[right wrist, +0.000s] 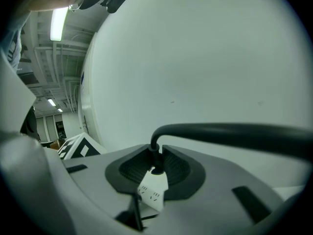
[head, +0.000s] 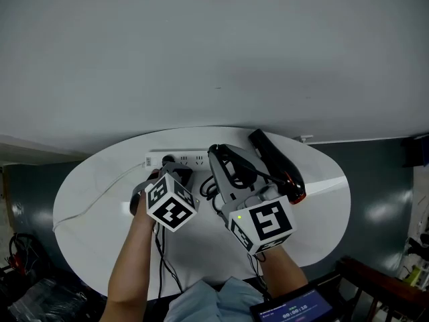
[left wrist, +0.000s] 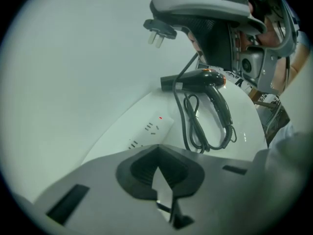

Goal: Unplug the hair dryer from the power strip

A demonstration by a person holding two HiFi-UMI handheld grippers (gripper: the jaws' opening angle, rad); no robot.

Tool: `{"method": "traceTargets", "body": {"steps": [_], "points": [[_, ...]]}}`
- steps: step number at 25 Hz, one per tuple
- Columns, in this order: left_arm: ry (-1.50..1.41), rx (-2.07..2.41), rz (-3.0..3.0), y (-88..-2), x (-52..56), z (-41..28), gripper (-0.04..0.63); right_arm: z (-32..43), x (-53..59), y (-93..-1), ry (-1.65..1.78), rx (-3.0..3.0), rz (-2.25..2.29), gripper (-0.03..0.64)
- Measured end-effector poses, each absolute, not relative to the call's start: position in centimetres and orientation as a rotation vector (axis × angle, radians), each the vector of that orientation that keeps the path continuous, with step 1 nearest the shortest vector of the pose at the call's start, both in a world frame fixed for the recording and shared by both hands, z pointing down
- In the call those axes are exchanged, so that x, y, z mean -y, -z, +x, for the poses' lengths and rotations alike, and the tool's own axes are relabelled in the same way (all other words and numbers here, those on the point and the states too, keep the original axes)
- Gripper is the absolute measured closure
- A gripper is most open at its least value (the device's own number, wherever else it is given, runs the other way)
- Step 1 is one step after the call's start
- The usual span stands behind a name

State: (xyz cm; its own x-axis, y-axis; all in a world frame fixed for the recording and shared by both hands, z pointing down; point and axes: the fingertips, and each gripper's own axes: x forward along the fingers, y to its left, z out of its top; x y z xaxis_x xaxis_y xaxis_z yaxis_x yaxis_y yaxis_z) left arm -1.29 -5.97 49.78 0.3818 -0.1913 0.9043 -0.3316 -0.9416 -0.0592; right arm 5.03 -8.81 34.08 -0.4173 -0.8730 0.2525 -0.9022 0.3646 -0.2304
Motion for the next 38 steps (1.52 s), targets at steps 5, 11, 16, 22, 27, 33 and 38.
{"method": "traceTargets", "body": {"steps": [5, 11, 16, 22, 27, 33, 38], "points": [[-1.602, 0.502, 2.523, -50.1, 6.3, -1.2, 0.597, 5.1, 7.8, -35.6, -0.557, 2.493, 1.646, 0.545], [-1.407, 0.600, 2.568, -47.7, 6.6, -1.0, 0.597, 4.2, 6.5, -37.6, -0.583, 2.457, 1.613, 0.539], [-1.290, 0.745, 2.645, -43.6, 6.7, -0.6, 0.597, 4.3, 5.3, -39.4, -0.636, 2.409, 1.598, 0.526], [-1.208, 0.851, 2.717, -40.7, 4.2, -0.4, 0.597, 3.9, 2.9, -42.4, -0.756, 2.364, 1.508, 0.476], [-1.148, 0.918, 2.718, -39.7, 1.3, -1.1, 0.597, 3.7, -0.1, -44.6, -0.872, 2.312, 1.453, 0.450], [-1.027, 0.919, 2.706, -38.4, -1.9, -1.2, 0.597, 3.2, -3.2, -45.6, -0.989, 2.329, 1.395, 0.434], [-0.883, 1.000, 2.736, -36.0, -4.2, -0.9, 0.597, 3.2, -4.9, -43.3, -0.901, 2.368, 1.409, 0.434]]}}
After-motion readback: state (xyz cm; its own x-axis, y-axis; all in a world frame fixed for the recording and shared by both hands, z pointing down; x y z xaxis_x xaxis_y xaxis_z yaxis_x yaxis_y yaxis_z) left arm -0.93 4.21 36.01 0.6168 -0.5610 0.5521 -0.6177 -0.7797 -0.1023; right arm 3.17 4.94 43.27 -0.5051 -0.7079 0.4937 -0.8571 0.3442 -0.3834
